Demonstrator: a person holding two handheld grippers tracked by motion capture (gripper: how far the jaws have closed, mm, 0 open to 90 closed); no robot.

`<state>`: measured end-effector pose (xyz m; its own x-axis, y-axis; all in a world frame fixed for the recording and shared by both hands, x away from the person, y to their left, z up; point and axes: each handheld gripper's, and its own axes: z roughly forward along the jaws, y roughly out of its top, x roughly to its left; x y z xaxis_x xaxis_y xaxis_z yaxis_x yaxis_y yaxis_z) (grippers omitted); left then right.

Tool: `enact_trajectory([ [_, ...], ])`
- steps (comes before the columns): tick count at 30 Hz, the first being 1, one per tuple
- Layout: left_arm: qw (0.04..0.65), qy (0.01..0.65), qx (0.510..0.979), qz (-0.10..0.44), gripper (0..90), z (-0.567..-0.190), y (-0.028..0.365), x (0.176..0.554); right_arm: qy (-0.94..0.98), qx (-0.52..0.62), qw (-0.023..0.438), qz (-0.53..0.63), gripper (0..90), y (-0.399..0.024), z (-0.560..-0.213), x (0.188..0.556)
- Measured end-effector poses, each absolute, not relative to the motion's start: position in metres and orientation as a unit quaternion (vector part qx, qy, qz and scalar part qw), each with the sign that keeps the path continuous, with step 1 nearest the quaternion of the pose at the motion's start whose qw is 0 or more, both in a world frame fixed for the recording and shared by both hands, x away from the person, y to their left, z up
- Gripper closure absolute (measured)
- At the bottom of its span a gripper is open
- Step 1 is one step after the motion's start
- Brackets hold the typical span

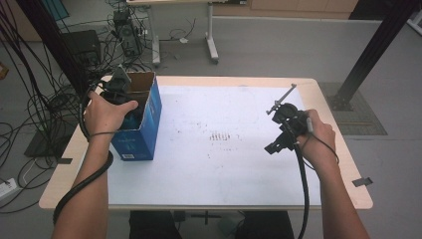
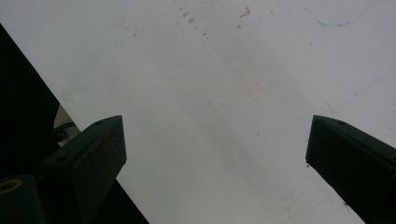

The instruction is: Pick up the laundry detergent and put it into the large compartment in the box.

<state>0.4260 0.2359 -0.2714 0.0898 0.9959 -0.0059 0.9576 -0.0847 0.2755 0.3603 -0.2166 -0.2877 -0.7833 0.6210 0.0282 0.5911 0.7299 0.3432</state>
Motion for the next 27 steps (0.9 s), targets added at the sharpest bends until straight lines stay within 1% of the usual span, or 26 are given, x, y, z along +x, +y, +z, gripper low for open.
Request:
enact_trajectory([
  [27,0.107,0.674,0.725,0.094,37.7,-0.2718,0.2365,0.4237,0.929,0.327,0.045,0.169,4.8,-0.2169,-0.2885,0.3600],
])
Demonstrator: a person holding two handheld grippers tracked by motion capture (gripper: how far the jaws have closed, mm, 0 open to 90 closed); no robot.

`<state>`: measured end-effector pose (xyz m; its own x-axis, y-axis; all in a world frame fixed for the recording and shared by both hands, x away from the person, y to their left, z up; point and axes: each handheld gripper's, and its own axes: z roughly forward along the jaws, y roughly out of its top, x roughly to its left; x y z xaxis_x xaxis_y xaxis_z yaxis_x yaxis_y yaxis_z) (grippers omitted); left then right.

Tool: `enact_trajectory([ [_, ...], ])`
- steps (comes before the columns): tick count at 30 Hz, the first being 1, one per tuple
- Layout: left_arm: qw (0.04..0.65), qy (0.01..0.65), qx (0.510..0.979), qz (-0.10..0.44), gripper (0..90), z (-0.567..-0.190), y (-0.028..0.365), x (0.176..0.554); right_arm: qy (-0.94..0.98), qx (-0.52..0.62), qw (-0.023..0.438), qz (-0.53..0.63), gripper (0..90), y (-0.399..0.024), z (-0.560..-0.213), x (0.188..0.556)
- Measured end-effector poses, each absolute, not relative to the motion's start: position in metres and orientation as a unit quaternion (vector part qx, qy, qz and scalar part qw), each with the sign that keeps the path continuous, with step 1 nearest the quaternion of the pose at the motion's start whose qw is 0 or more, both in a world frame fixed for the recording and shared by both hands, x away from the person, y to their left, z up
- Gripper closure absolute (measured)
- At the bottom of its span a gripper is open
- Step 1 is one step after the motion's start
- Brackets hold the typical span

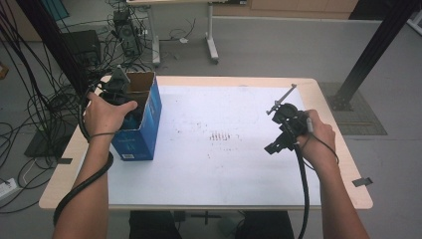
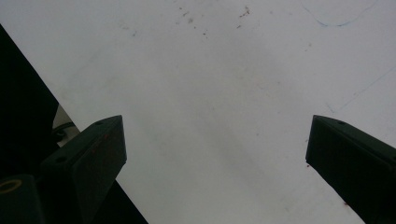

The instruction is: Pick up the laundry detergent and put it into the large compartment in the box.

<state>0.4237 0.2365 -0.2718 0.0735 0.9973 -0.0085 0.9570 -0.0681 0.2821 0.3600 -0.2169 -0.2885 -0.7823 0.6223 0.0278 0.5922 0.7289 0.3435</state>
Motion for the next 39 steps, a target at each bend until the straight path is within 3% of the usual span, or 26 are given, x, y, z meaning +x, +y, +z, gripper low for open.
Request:
enact_trajectory([
  [25,0.114,0.677,0.722,0.090,34.2,-0.271,0.237,0.423,0.929,0.326,0.042,0.169,4.8,-0.215,-0.290,0.361],
  [39,0.108,0.669,0.724,0.128,32.5,-0.247,0.230,0.417,0.929,0.325,0.045,0.169,4.8,-0.214,-0.288,0.361],
])
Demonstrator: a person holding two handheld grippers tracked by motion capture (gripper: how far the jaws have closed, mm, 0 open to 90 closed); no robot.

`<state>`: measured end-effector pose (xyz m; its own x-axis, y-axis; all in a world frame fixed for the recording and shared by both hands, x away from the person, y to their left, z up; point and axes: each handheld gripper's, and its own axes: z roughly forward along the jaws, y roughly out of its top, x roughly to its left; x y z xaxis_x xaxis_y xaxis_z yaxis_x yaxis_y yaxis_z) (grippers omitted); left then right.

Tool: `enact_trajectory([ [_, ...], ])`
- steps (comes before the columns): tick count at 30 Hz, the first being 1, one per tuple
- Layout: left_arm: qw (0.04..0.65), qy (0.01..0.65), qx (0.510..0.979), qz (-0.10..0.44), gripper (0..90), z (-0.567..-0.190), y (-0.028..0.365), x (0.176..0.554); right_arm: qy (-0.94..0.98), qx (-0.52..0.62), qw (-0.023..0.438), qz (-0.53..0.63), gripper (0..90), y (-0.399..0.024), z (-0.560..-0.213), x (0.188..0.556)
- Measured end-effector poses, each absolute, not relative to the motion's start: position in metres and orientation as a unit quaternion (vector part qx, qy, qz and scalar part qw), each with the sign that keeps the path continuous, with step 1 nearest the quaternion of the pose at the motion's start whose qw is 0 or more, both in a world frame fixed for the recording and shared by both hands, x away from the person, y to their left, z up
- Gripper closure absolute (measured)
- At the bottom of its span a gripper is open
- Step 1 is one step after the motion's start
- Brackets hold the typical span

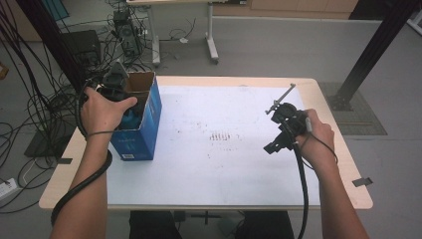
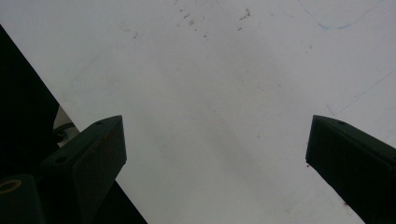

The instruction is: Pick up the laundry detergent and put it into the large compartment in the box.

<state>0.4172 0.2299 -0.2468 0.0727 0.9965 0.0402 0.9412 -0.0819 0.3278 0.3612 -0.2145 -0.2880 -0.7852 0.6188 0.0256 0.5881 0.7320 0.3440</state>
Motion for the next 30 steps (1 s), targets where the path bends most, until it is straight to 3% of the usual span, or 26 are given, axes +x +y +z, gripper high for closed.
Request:
enact_trajectory([
  [17,0.113,0.653,0.733,0.156,31.0,-0.211,0.219,0.404,0.930,0.322,0.047,0.172,4.8,-0.213,-0.287,0.361],
  [30,0.120,0.631,0.750,0.156,22.6,-0.191,0.197,0.392,0.929,0.322,0.045,0.177,4.8,-0.213,-0.288,0.360],
])
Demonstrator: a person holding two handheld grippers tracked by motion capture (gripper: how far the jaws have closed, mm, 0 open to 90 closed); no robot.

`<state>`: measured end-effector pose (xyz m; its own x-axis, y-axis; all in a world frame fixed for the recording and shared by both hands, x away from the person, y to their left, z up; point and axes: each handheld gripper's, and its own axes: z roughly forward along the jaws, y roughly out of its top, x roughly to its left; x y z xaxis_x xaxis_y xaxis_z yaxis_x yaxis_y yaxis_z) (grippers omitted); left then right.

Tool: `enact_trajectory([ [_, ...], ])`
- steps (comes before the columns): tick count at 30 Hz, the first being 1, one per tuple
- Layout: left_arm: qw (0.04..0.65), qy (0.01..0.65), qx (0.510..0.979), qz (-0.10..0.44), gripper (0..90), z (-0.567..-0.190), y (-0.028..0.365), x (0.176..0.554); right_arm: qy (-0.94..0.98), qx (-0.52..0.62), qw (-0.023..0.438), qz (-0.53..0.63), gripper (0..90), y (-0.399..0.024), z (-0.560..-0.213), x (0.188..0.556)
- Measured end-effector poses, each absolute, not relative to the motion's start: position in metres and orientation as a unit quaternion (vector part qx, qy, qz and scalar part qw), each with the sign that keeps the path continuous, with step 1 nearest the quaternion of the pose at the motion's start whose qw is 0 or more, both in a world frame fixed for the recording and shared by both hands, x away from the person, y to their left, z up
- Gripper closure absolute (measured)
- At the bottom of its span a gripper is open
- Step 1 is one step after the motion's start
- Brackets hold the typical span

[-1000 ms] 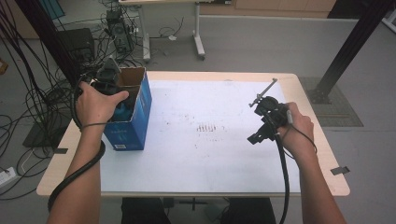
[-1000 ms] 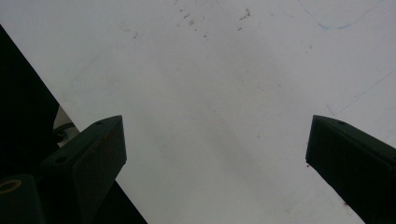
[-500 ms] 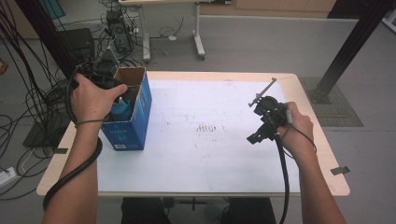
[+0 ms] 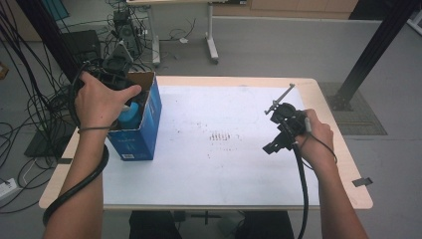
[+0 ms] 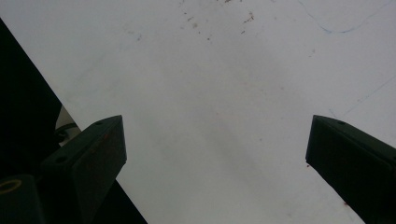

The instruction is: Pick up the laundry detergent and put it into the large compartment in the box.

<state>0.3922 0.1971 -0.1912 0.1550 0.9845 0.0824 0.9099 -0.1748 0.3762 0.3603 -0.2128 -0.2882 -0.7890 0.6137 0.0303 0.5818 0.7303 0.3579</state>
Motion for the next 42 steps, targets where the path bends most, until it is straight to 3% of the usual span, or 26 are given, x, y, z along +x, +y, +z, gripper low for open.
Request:
enact_trajectory([
  [12,0.129,0.622,0.760,0.141,8.7,-0.187,0.181,0.388,0.929,0.323,0.045,0.178,4.8,-0.214,-0.290,0.359],
  [42,0.125,0.534,0.833,0.077,9.8,-0.212,0.100,0.372,0.927,0.329,0.041,0.172,4.8,-0.217,-0.295,0.355],
])
